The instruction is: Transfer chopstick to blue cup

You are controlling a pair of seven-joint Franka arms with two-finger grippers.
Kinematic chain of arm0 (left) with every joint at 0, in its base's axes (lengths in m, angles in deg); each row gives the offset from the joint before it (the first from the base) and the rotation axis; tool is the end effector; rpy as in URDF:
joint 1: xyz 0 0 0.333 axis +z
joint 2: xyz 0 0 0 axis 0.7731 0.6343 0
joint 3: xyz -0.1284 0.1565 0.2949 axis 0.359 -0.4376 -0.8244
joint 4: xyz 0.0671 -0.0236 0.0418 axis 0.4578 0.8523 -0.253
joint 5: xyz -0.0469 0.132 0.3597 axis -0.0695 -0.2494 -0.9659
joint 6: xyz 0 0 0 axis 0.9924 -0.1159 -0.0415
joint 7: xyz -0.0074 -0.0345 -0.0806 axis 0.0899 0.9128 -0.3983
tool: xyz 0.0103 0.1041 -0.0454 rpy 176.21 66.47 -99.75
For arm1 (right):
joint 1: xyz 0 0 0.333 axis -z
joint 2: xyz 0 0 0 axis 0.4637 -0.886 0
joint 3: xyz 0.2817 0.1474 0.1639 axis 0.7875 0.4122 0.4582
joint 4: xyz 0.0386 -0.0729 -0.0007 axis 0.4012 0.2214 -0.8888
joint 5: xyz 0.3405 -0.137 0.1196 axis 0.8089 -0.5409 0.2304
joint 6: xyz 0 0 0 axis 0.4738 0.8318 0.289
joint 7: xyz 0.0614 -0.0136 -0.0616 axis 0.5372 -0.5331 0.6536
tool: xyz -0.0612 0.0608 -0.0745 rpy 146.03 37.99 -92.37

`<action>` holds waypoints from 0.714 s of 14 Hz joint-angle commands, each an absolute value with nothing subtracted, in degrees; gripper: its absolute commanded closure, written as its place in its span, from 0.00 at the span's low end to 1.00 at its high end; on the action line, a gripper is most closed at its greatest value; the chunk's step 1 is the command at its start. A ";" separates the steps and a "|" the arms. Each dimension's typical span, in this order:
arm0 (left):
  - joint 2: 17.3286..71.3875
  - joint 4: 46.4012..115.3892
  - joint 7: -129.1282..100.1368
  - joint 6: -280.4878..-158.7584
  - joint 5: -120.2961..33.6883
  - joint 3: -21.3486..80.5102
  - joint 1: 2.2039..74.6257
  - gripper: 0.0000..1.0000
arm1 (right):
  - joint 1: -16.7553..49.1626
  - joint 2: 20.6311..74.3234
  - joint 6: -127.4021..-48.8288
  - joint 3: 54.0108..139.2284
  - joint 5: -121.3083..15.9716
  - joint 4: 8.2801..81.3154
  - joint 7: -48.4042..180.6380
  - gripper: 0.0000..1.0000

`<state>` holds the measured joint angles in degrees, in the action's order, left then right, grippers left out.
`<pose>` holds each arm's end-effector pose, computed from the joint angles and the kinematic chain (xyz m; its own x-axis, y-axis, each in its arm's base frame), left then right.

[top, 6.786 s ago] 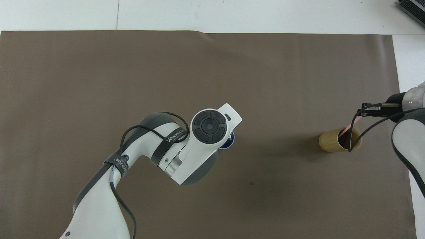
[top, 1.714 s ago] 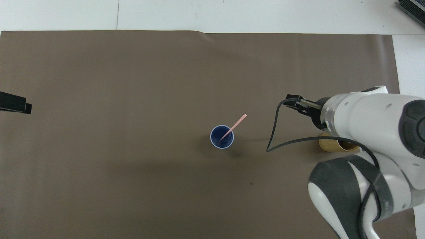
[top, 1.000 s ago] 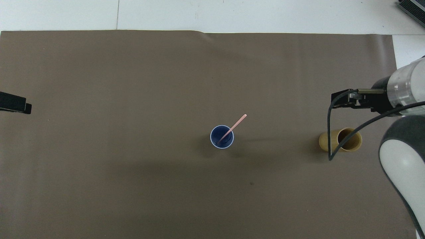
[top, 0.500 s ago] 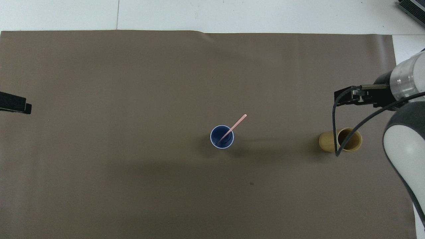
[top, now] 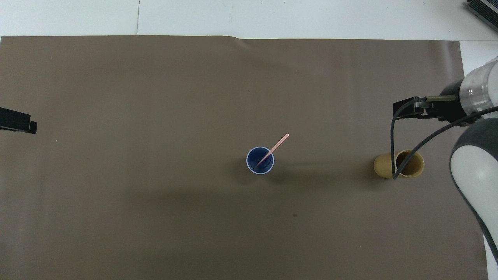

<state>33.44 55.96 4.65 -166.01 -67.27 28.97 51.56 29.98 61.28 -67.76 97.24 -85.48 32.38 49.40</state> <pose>0.5314 -0.0167 0.7069 0.9954 -0.0925 0.0268 -0.0930 -0.9955 0.0195 0.5661 0.0490 0.6476 0.9954 -0.0511 0.0807 -0.0531 -0.9983 0.0235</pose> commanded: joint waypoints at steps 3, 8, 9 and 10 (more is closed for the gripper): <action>31.92 57.57 5.08 -165.79 -67.91 28.40 50.98 0.00 | 31.05 63.07 -69.82 97.68 -85.37 35.51 49.77 0.00; 31.92 57.57 5.08 -165.79 -67.91 28.40 50.98 0.00 | 31.06 65.54 -72.56 97.77 -85.28 39.75 49.68 0.00; 31.92 57.57 5.08 -165.79 -67.91 28.40 50.98 0.00 | 31.06 65.72 -72.38 97.77 -85.28 40.01 49.68 0.00; 31.92 57.57 5.08 -165.79 -67.91 28.40 50.98 0.00 | 31.06 65.81 -72.47 97.77 -85.28 40.10 49.68 0.00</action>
<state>33.44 55.96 4.65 -166.01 -67.27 28.97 51.56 30.19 63.91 -70.96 97.25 -85.48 37.60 49.40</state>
